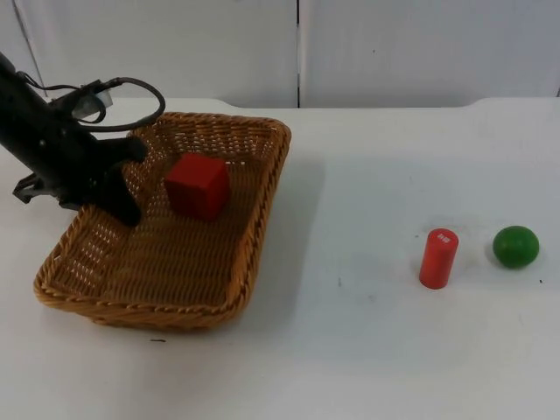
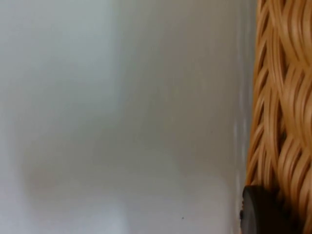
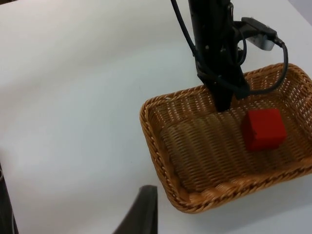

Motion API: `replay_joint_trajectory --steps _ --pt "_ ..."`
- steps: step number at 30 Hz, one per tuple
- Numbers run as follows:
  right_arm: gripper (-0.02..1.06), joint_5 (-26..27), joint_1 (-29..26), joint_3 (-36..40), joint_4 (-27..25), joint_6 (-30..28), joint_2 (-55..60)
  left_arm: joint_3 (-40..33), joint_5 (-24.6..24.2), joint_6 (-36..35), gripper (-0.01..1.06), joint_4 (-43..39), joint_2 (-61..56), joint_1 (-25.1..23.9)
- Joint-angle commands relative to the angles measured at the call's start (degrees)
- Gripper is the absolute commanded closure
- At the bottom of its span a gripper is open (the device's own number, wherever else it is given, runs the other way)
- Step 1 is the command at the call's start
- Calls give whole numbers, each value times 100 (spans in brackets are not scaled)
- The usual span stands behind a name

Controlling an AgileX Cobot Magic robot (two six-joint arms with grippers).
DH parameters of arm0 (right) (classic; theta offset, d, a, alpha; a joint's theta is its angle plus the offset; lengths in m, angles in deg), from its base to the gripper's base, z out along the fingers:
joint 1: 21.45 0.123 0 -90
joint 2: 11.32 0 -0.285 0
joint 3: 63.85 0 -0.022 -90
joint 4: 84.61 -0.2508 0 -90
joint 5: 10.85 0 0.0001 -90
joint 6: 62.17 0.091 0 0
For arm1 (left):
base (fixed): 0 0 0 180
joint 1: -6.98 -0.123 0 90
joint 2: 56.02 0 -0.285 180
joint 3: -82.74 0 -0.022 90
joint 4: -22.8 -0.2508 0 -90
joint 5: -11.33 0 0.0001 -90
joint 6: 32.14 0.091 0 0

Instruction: Pick up the basket with the left hand and place the object to the left of the red cylinder into the basket with the right hand.

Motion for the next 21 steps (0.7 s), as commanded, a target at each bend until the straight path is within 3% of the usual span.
replay_joint_trajectory --steps 1,7,10,11,12,16,18,21 --pt "18 -2 -6 0 45 -31 -41 57 -5 30 105 49 -85 -25" --pt "18 -2 -6 0 49 -57 -41 57 -83 -2 100 25 -85 -25" --pt "18 -18 -6 0 49 -55 -41 57 -121 -197 76 25 -85 -25" --pt "18 -14 -6 0 49 -68 -41 57 -121 -208 63 25 -85 -25" --pt "18 -14 -6 0 49 -68 -41 57 -121 -208 63 25 -85 -25" --pt "18 -14 -6 0 49 -68 -41 57 -110 -450 17 25 -109 -25" --pt "18 -14 -6 0 49 -79 -41 57 -128 -510 8 25 -173 -25" --pt "18 -1 -6 0 49 -92 -41 57 -229 -573 6 25 -246 -25"
